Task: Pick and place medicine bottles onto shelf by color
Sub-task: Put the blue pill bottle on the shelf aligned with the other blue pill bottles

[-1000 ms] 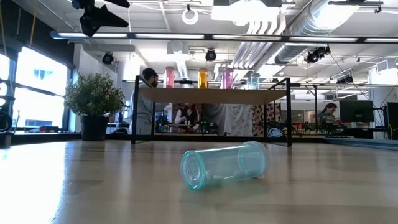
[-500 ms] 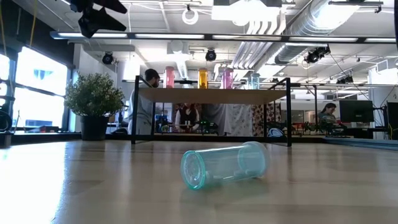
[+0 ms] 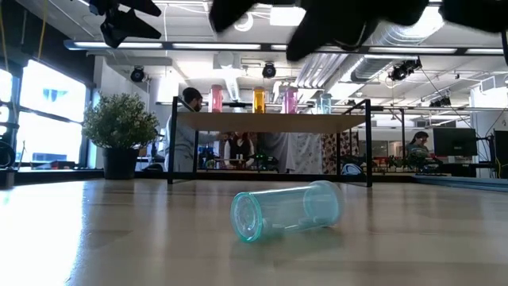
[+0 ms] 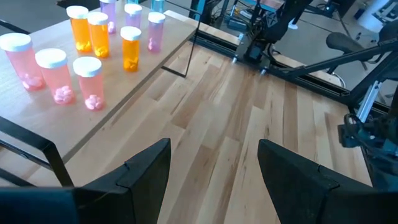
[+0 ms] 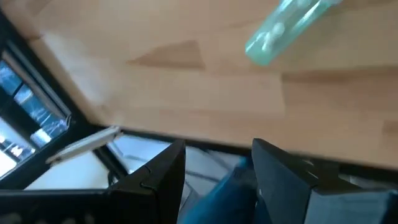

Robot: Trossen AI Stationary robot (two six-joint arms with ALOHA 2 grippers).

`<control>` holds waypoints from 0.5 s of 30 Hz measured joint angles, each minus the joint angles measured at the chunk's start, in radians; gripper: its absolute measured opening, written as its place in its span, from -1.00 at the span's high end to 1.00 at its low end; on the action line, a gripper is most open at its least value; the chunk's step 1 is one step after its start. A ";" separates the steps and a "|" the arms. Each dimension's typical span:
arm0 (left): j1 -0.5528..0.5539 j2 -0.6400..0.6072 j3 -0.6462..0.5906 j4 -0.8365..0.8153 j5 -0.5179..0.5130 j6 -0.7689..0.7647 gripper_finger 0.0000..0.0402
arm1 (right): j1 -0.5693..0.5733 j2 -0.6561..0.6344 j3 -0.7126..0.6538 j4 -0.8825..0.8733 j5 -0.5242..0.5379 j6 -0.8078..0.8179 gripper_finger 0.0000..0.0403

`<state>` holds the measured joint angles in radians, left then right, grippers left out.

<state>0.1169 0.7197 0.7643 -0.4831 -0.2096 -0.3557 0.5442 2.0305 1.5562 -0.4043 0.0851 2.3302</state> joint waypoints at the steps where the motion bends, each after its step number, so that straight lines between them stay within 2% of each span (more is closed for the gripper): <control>1: 0.000 0.000 0.000 0.000 0.000 0.000 -0.15 | 0.000 0.006 0.000 -0.009 0.012 0.000 0.12; 11: 0.000 0.000 0.000 0.000 0.000 0.000 -0.15 | -0.021 0.071 0.000 -0.020 0.011 0.023 0.12; 15: 0.000 0.000 0.000 0.000 0.000 0.000 -0.15 | -0.021 0.092 -0.001 -0.025 -0.029 0.028 0.12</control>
<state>0.1173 0.7197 0.7643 -0.4828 -0.2100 -0.3553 0.5231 2.1228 1.5555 -0.4290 0.0561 2.3583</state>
